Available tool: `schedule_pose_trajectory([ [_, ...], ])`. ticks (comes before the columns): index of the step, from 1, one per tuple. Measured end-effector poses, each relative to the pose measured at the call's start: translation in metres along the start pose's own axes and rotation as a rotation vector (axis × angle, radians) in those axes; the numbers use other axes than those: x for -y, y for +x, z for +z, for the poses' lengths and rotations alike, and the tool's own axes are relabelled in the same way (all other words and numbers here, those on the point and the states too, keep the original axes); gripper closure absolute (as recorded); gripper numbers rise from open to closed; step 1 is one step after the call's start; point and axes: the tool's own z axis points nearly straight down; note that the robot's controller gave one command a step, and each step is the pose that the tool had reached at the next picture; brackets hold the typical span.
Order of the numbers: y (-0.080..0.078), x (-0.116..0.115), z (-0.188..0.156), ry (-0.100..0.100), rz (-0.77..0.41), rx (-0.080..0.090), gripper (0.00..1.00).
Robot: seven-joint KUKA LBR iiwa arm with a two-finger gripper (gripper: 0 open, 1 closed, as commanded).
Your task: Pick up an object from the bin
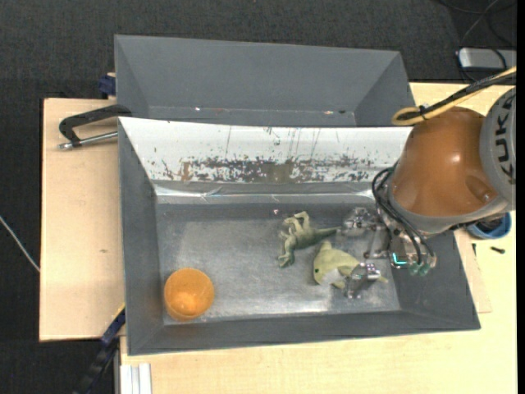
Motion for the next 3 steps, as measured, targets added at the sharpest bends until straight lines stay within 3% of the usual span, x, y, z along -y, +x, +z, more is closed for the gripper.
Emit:
schedule_pose_trajectory([
  [1,-0.013,0.008,0.082,0.000,0.032,0.007,0.00],
  [2,-0.015,0.008,0.077,0.001,0.031,0.016,1.00],
  [3,-0.019,0.023,-0.074,0.001,0.115,0.021,1.00],
])
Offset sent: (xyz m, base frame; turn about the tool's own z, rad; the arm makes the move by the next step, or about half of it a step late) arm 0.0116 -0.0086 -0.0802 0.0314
